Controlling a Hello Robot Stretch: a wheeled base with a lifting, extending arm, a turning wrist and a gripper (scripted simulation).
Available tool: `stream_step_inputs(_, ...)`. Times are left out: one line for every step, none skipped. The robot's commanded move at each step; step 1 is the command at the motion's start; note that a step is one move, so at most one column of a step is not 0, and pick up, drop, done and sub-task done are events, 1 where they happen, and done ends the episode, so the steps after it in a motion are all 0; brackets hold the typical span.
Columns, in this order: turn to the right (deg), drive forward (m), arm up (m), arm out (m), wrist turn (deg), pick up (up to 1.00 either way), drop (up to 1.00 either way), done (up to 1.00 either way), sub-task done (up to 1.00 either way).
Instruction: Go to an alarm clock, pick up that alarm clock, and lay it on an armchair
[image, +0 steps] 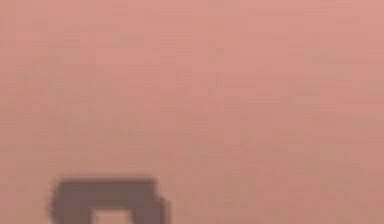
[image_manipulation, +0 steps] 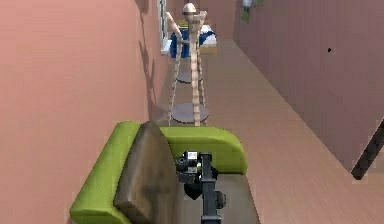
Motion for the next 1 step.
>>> stream_step_inputs(0.0,0.00,0.00,0.00,0.0,0.00,0.00,1.00,0.00)
